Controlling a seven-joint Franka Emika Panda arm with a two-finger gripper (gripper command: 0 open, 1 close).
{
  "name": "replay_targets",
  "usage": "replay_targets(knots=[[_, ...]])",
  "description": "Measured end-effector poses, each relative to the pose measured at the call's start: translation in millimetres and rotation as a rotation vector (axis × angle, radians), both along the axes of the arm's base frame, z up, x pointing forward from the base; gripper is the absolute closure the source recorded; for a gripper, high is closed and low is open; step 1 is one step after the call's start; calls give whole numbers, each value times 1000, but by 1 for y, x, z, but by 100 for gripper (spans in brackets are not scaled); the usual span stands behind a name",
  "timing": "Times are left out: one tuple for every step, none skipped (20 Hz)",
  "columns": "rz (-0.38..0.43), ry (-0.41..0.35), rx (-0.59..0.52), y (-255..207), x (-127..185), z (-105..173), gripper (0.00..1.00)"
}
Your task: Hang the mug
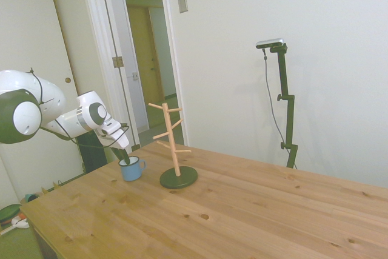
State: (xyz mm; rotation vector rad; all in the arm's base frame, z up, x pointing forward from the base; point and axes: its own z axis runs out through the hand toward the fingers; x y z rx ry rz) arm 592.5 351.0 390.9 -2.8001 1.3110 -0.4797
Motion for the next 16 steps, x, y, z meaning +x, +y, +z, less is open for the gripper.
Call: replay_targets(knots=[[1,0,1,0,0,-2,100],[2,0,2,-1,-1,-3,100],[3,0,2,0,-1,-4,100],[4,0,3,0,-1,-4,100],[5,0,3,-1,-2,-4,100],[4,0,2,-1,-3,-4,100],[4,1,1,-2,-4,-4,100],[3,2,0,-3,-5,-3,100],[3,2,-1,-5,-6,-2,100],[1,4,-2,-7,-7,-2,100],[0,6,-4,-9,-8,-2,100],[0,8,-6,-11,-10,-3,100],[1,11,-9,-12,-11,-4,100],[3,15,-13,-14,-12,-5,100],[7,18,-18,-16,-14,-4,100],[13,22,-26,-19,-16,-2,100]])
